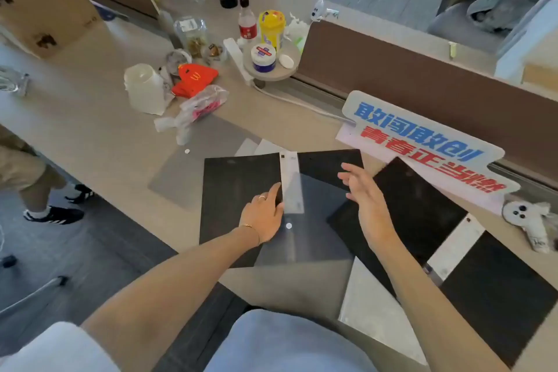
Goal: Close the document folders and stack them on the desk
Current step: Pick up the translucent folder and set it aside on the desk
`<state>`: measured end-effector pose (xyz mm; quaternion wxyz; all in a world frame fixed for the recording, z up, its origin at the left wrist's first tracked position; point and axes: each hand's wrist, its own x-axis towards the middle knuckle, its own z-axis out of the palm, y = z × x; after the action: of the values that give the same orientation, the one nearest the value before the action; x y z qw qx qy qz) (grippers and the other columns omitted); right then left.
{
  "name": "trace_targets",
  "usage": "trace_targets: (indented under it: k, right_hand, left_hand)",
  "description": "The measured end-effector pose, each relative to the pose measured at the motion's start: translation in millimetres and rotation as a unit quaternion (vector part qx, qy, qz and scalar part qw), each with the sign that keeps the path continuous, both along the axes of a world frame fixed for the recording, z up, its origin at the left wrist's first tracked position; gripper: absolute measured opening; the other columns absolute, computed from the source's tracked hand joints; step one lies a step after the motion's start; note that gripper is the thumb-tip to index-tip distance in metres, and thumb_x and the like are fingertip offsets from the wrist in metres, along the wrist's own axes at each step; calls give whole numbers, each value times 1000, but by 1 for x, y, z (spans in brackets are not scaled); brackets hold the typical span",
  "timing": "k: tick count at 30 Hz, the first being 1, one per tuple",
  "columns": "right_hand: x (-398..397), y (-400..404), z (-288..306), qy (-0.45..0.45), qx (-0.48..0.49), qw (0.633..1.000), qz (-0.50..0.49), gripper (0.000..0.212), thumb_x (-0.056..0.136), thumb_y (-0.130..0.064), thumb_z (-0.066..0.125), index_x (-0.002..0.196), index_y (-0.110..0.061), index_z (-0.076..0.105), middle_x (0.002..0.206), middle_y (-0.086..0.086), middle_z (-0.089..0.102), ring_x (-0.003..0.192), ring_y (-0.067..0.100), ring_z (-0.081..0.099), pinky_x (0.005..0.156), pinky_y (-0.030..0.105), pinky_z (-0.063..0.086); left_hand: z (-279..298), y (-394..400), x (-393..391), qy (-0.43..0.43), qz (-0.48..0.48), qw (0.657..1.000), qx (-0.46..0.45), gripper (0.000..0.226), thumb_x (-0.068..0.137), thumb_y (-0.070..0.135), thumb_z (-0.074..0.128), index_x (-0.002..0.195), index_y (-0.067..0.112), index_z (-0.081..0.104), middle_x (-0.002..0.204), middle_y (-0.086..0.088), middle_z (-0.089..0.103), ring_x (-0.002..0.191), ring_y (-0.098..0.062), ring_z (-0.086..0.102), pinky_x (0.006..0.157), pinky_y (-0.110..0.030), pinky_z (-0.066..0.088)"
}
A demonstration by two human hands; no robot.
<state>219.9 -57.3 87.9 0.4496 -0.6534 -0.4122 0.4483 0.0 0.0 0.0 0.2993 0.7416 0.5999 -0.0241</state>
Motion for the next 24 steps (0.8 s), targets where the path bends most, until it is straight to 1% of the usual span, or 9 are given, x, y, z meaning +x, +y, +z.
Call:
trace_targets:
  k: [2, 5, 8, 10, 12, 13, 15, 21, 24]
  right_hand:
    - [1, -5, -13, 2, -56, 998, 5, 35, 103, -43, 44, 134, -34, 57, 131, -13, 62, 127, 5, 54, 115, 46, 40]
    - [3, -21, -43, 6, -108, 994, 21, 31, 106, -35, 44, 133, -33, 58, 131, -21, 59, 125, -1, 53, 116, 42, 39]
    - [3, -35, -56, 7, -124, 992, 24, 30, 107, -35, 42, 132, -35, 57, 136, -13, 59, 126, 2, 53, 114, 36, 40]
    - [4, -43, -59, 11, -131, 991, 21, 29, 107, -36, 42, 131, -39, 56, 136, -11, 59, 127, 5, 53, 109, 30, 41]
    - [6, -50, -59, 18, -128, 991, 15, 29, 107, -36, 42, 133, -37, 56, 138, -10, 59, 128, 7, 53, 103, 23, 40]
    - [8, -53, -59, 20, -128, 992, 12, 30, 107, -35, 43, 134, -35, 56, 138, -10, 58, 128, 7, 53, 101, 21, 39]
    - [11, -58, -58, 19, -129, 991, 5, 32, 106, -35, 43, 136, -32, 55, 138, -10, 58, 127, 7, 53, 102, 22, 39]
    - [18, -66, -53, 5, -124, 992, -6, 29, 105, -37, 45, 131, -35, 57, 130, -17, 60, 121, 3, 56, 100, 21, 41]
    - [17, -64, -48, 7, -108, 994, -11, 23, 105, -35, 46, 124, -40, 58, 125, -20, 61, 118, 0, 57, 101, 20, 43]
  left_hand:
    - [-6, -2, 0, -31, 33, 998, -53, 59, 103, 39, 36, 157, 30, 15, 131, -7, 63, 111, -29, 63, 95, -46, 53]
    - [-20, -8, 0, -47, 85, 991, -94, 60, 100, 32, 43, 156, 31, 19, 126, -7, 65, 109, -31, 65, 95, -45, 53]
    - [-32, -7, 2, -85, 175, 973, -123, 54, 96, 27, 54, 148, 27, 37, 108, -6, 71, 102, -29, 66, 95, -43, 53]
    - [-39, -4, 3, -120, 240, 954, -135, 41, 92, 25, 63, 132, 22, 58, 103, -4, 72, 101, -29, 68, 96, -40, 54]
    - [-39, -4, 5, -161, 277, 937, -137, 13, 88, 21, 68, 101, 21, 72, 88, -2, 71, 85, -30, 69, 87, -38, 57]
    - [-38, -5, 7, -183, 285, 930, -145, 5, 89, 18, 68, 87, 21, 71, 79, -1, 68, 75, -29, 65, 78, -37, 57]
    - [-33, -8, 13, -221, 298, 912, -173, 20, 94, 12, 60, 76, 19, 63, 74, -6, 63, 65, -27, 60, 65, -34, 55]
    - [-14, -19, 24, -265, 304, 907, -119, 21, 90, 3, 38, 75, 15, 46, 84, -6, 55, 63, -24, 60, 59, -35, 52]
    - [4, -17, 22, -307, 315, 893, -99, 29, 89, -4, 34, 71, 17, 44, 86, -6, 53, 67, -27, 62, 57, -34, 59]
